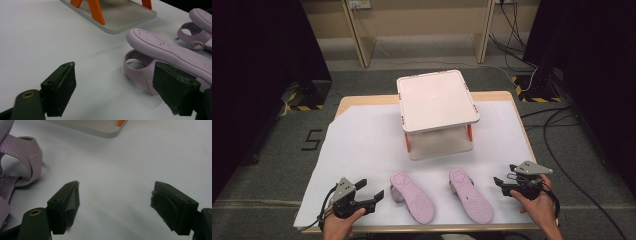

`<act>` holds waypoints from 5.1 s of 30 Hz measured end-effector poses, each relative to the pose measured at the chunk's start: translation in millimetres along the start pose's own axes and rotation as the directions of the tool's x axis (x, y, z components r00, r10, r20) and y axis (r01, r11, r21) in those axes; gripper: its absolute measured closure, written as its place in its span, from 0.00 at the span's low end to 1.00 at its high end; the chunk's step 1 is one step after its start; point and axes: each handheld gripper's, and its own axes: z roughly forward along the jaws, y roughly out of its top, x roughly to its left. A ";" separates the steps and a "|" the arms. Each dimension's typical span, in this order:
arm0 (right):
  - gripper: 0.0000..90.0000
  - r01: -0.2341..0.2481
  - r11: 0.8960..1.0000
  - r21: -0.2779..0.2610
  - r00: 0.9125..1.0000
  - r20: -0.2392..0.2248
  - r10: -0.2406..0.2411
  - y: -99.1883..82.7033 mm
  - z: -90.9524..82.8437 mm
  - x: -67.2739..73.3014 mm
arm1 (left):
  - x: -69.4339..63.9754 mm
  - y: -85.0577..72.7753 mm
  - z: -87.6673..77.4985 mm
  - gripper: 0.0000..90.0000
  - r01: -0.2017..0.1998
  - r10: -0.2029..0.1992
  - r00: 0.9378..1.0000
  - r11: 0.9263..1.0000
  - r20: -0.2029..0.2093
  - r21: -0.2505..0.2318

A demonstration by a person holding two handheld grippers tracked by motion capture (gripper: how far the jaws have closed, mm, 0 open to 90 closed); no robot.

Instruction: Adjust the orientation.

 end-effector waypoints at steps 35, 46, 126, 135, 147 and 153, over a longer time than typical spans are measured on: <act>0.20 0.072 0.993 -0.092 0.984 -0.157 -0.086 19.5 -32.8 88.2 | -18.5 0.3 5.0 0.21 -0.048 0.048 0.998 0.999 0.045 0.014; 0.17 0.148 0.989 -0.030 0.983 -0.106 -0.150 15.1 -18.2 119.5 | -14.8 -0.5 4.8 0.21 -0.042 0.041 0.999 0.999 0.030 0.023; 0.30 0.046 0.998 0.038 0.994 0.098 -0.050 4.8 -34.4 41.4 | -14.3 -0.2 4.7 0.22 -0.053 0.052 0.998 0.998 0.024 0.024; 0.25 0.079 0.977 0.198 0.994 0.054 -0.091 -1.1 -30.9 37.7 | -14.0 0.1 3.6 0.22 -0.052 0.051 0.998 0.998 0.022 0.028; 0.22 0.051 0.966 0.252 0.989 0.122 -0.084 -9.0 -56.2 8.1 | -14.1 -0.4 4.6 0.22 -0.051 0.051 0.999 0.998 0.019 0.029; 0.25 0.036 0.967 0.253 0.971 0.219 -0.093 -11.2 -63.9 -1.2 | -13.8 -0.3 4.1 0.22 -0.053 0.052 0.998 0.998 0.018 0.028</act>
